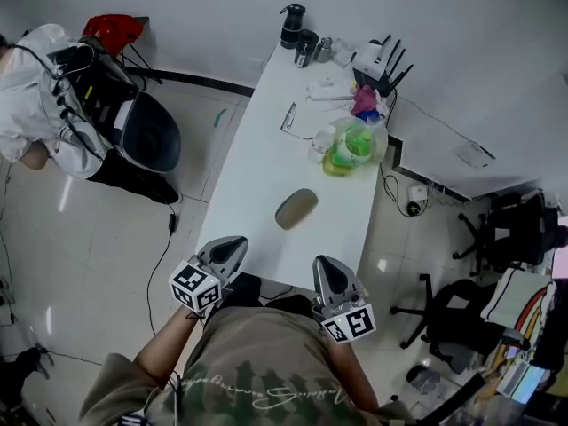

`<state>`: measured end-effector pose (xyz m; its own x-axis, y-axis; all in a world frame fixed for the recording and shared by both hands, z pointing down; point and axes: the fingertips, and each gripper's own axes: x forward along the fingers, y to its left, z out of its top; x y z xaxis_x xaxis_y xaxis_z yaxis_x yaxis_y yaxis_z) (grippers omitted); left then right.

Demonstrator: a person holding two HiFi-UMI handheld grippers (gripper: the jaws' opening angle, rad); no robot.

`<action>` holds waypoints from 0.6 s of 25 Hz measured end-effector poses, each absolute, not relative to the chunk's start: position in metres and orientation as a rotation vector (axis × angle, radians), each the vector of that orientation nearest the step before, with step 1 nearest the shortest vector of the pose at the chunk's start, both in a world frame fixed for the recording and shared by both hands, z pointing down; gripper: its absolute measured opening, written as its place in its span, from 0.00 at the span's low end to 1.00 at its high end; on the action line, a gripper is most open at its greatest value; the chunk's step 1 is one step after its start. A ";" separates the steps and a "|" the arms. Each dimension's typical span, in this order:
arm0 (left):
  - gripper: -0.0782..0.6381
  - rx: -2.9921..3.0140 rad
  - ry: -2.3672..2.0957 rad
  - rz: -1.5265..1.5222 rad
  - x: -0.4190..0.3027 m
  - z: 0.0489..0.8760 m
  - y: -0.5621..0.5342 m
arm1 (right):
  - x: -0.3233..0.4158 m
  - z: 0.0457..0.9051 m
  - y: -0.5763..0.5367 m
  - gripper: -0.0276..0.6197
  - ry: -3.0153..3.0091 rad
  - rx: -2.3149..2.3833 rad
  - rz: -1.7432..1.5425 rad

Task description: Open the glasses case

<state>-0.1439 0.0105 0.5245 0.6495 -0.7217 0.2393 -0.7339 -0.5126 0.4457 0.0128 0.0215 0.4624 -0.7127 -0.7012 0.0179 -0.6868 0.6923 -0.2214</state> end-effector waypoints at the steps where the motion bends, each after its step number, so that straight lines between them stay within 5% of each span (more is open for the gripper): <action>1: 0.12 2.353 -1.114 0.029 -0.144 0.526 0.004 | 0.012 0.464 0.017 0.06 2.824 -1.175 -0.351; 15: 0.12 2.326 -1.003 0.170 -0.107 0.558 -0.027 | 0.043 0.460 -0.033 0.06 2.847 -1.282 -0.249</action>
